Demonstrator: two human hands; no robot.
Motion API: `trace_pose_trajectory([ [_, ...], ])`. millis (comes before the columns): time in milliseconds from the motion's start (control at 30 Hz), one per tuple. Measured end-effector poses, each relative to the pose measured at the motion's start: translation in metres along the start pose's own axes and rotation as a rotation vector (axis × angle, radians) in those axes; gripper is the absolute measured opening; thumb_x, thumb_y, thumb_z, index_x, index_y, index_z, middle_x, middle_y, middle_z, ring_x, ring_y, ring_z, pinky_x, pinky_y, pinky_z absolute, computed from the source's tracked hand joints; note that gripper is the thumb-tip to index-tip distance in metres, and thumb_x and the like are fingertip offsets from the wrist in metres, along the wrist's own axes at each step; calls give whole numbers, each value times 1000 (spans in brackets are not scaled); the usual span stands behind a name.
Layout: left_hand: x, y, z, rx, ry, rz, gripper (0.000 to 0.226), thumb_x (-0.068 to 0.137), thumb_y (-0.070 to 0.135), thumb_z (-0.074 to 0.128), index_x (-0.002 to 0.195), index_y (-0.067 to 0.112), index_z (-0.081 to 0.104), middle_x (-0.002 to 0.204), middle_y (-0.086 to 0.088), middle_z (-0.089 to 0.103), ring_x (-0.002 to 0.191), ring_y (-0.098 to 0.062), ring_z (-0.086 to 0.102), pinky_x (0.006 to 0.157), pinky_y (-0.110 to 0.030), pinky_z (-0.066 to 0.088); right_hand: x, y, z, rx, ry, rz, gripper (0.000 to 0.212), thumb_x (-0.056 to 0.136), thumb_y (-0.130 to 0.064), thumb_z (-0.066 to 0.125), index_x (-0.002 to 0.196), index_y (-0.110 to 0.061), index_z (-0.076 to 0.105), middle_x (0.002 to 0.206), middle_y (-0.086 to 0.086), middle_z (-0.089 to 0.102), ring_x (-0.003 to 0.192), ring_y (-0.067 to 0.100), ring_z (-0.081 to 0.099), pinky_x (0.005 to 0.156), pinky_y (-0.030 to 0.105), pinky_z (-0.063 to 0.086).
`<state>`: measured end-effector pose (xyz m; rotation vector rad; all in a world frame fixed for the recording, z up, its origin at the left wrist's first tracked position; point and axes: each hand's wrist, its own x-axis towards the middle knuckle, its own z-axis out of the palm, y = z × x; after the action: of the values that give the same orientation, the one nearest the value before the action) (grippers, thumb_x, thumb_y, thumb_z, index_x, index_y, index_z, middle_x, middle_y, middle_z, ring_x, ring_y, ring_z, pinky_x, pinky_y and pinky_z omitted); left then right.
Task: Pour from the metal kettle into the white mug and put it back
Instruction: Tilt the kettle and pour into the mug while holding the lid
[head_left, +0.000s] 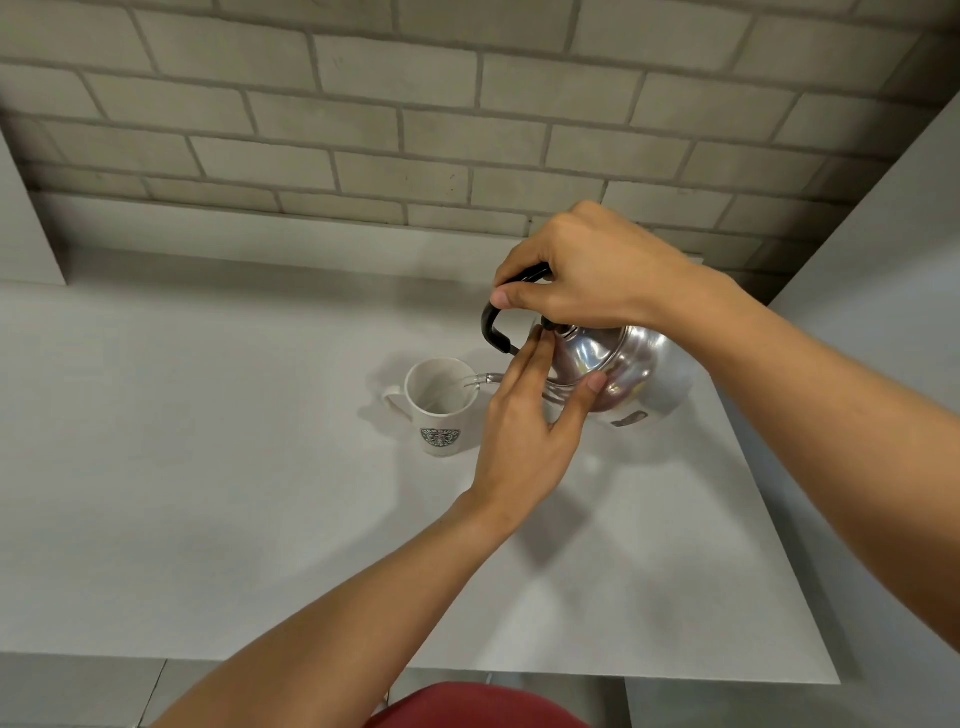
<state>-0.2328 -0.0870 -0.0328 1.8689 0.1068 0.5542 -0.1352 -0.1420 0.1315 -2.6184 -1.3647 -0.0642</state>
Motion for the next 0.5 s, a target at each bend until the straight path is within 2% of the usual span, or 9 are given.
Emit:
trace_pose_trajectory([
  [367,4,6,1,-18,32,14,67,99,58,61,156,26,47,156,10,54,142,-3,52,110,-34,50,3,-5,-9,-22,-3,-20,25,95,-50,66,107,-34,82,93,-8,80,80,19,66,72,41,56],
  [500,5,8,1,-39,36,13,65,100,54,64,155,23,49,153,8,57,140,-6,55,109,-37,52,4,-8,-11,-41,-12,-35,26,94,-50,66,106,-33,82,94,-9,81,85,19,69,74,40,56],
])
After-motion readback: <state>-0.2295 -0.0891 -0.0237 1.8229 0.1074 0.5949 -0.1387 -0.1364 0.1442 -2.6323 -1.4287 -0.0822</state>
